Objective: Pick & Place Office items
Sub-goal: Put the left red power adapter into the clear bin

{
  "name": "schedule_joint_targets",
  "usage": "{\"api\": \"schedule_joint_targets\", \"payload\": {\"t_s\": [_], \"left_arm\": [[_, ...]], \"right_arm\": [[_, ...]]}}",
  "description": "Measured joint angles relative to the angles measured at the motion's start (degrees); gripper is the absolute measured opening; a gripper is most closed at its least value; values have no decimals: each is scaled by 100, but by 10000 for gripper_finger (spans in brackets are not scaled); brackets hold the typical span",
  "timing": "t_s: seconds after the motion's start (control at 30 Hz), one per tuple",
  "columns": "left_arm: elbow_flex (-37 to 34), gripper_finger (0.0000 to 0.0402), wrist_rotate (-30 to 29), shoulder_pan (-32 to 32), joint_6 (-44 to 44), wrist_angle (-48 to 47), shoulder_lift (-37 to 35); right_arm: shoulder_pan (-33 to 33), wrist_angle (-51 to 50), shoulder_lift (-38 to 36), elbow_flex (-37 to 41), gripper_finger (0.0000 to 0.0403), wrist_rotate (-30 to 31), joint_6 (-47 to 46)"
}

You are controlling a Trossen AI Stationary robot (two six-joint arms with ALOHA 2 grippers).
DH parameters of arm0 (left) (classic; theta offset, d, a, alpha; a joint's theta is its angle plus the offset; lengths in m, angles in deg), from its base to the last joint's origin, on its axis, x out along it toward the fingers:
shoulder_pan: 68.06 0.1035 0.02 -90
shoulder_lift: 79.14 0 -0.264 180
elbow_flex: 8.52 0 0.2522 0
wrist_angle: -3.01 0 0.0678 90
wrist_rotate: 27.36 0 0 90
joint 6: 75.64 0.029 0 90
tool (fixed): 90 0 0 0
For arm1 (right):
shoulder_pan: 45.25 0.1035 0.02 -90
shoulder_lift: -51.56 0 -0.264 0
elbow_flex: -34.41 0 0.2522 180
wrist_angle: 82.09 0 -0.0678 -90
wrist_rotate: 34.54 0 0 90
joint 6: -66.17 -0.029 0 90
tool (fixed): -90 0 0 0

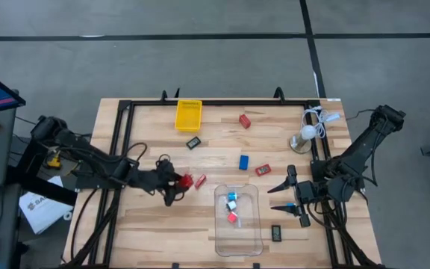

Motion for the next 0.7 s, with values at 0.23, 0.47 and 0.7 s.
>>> {"api": "schedule_joint_targets", "payload": {"t_s": [0.23,0.47,0.7], "left_arm": [[0,213,-233,-155,830,717,0],[4,211,-230,-155,1509,1252,0],[234,211,67,-115,1871,1603,386]], "right_arm": [[0,0,0,0,221,2,15],[-2,0,0,0,221,2,13],[-84,0,-4,0,221,0,15]]}}
